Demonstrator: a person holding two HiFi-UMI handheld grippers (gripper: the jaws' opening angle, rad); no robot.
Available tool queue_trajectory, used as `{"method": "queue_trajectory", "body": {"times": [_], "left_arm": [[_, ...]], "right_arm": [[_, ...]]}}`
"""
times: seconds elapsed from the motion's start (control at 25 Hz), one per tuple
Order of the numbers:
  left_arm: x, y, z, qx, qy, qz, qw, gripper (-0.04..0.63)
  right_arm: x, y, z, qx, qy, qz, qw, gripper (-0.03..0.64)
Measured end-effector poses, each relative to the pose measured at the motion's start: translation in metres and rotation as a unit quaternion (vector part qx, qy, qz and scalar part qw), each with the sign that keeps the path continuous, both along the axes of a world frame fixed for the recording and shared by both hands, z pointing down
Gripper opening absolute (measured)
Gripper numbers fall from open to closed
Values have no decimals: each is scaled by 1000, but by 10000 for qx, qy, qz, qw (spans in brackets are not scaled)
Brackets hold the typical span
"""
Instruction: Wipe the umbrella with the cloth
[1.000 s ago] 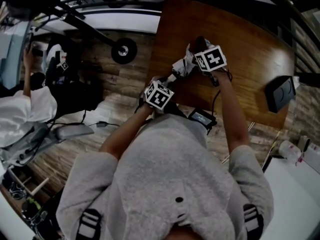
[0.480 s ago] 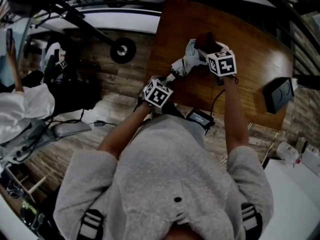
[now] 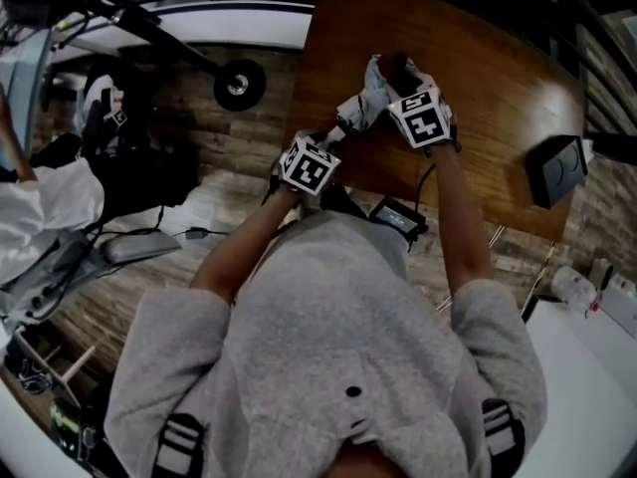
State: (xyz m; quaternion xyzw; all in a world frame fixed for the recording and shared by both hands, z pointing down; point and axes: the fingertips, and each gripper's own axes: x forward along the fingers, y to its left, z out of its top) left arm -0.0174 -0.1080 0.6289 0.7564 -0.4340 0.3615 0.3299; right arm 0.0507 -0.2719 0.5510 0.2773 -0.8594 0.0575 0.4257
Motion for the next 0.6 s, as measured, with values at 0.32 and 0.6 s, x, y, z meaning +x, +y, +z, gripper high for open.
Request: {"method": "queue_trajectory", "body": {"times": [0.32, 0.6], "left_arm": [[-3, -1, 1, 131, -1, 48, 9999, 132], [4, -4, 2, 139, 47, 88, 9999, 132]], "right_arm": [[-84, 115, 28, -1448, -567, -968, 9831, 100], [-61, 92, 29, -1674, -931, -324, 9810, 101]]}}
